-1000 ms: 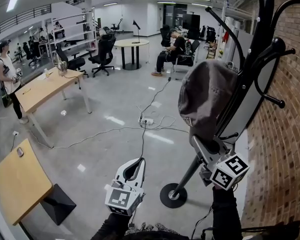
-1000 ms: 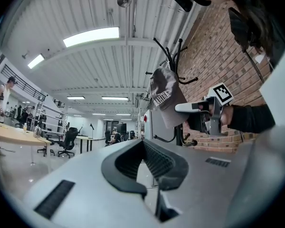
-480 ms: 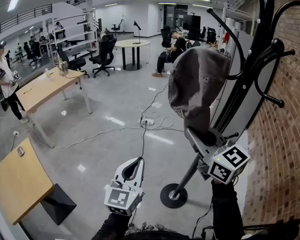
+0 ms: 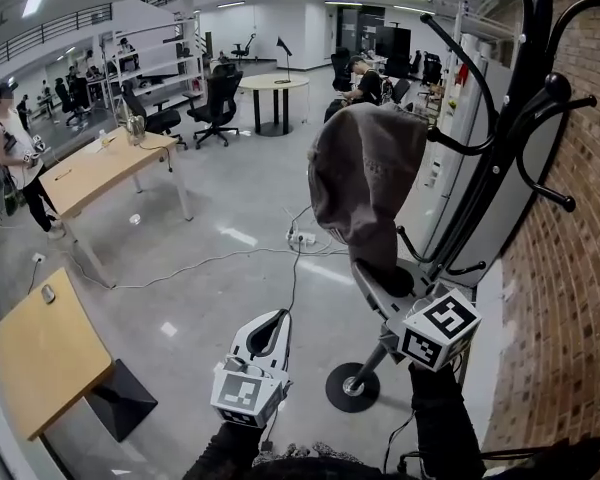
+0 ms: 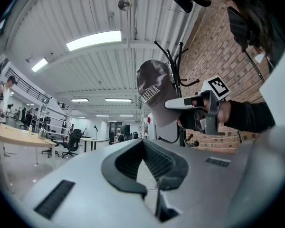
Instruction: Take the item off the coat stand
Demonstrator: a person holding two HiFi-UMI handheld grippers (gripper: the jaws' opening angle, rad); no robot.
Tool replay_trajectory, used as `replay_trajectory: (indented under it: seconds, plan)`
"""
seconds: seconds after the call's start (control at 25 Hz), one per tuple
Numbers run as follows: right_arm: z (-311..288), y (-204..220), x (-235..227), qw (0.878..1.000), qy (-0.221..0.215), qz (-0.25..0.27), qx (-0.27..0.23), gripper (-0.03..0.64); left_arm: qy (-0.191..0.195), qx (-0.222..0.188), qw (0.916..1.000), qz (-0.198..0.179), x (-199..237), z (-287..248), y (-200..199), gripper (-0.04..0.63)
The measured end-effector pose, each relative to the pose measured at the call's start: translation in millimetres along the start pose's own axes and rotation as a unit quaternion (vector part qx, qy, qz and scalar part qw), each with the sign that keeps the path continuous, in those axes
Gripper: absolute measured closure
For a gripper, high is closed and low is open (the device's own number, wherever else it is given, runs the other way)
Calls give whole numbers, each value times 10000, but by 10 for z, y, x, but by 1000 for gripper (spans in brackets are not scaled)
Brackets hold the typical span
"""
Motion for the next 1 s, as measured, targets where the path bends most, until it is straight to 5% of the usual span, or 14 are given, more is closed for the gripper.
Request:
replay_trajectory:
  seconds: [1.0]
  plan:
    - [147, 923, 34, 9975, 389, -584, 51, 583, -160, 122, 9998, -68, 156, 70, 66, 588]
Point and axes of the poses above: the fingertips, and each gripper's own axes: z backward along the fingers, x to its left, y out of its underside, the point moved 1 cm from there along z, backward along the fingers, and after that the axes turned 9 degrees about -z, right-handed, at the moved point
